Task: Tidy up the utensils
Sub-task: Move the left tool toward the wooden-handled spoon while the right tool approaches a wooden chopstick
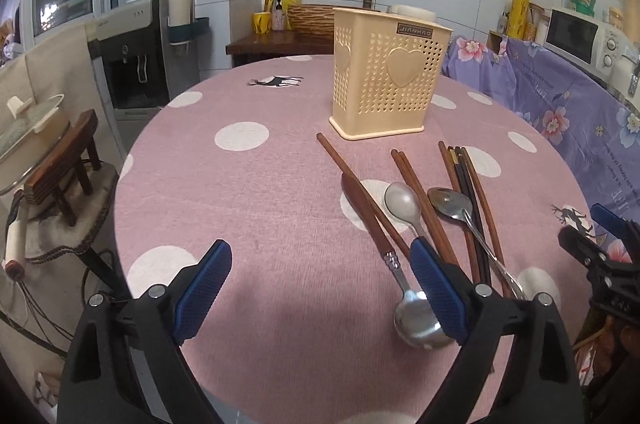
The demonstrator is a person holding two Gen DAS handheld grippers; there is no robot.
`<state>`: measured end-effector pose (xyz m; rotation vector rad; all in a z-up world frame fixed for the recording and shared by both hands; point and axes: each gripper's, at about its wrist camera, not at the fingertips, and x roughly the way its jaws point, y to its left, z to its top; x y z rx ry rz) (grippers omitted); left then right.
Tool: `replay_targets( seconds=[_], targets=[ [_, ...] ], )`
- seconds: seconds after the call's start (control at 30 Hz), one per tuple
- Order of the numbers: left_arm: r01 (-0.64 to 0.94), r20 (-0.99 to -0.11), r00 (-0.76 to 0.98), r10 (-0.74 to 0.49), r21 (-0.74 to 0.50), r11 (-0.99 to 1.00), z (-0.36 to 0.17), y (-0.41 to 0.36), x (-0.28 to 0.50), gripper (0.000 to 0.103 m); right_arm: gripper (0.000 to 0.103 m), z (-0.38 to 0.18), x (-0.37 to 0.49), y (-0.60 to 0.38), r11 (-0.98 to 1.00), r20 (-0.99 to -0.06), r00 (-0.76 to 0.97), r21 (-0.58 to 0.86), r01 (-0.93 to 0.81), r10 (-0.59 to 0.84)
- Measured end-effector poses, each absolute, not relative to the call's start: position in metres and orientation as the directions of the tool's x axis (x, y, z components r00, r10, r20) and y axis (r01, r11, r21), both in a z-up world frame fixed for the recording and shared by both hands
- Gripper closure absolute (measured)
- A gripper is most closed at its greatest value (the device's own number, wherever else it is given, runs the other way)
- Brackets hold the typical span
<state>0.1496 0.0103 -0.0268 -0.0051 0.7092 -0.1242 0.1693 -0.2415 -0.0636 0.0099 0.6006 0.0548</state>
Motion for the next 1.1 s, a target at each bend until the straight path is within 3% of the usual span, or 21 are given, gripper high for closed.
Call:
replay_targets(
  seconds=[0.1,0.27,0.5,0.67,0.9,1.1],
  targets=[
    [0.107,-0.648,0.753,-0.113,-0.049,0.993,-0.023,0.01,0.16,0.014,0.01,-0.068,0.197,-0.235,0.999,-0.629,0.776,0.018,-0.051,0.051],
    [0.108,-0.655,0.748,-0.107,-0.039,0.993,-0.023,0.009,0.172,0.014,0.026,-0.078,0.22,-0.218,0.995,-0.703,0.705,0.062,-0.075,0.097],
    [0.121,-0.668,0.737,-0.102,-0.018,0.993,-0.029,0.009,0.18,0.014,0.031,-0.079,0.225,-0.2,0.992,-0.716,0.687,0.068,-0.106,0.123],
    [0.124,-0.679,0.725,-0.115,-0.035,0.992,-0.034,0.01,0.182,0.014,0.045,-0.089,0.232,-0.205,0.995,-0.749,0.656,0.067,-0.07,0.097],
    [0.128,-0.69,0.713,-0.126,-0.049,0.991,-0.038,0.009,0.185,0.014,0.05,-0.093,0.237,-0.197,0.998,-0.765,0.64,0.046,-0.053,0.069],
    [0.133,-0.699,0.703,-0.129,-0.05,0.99,-0.041,0.007,0.185,0.014,0.086,-0.092,0.236,-0.207,0.996,-0.765,0.64,0.025,-0.089,0.076]
  ],
)
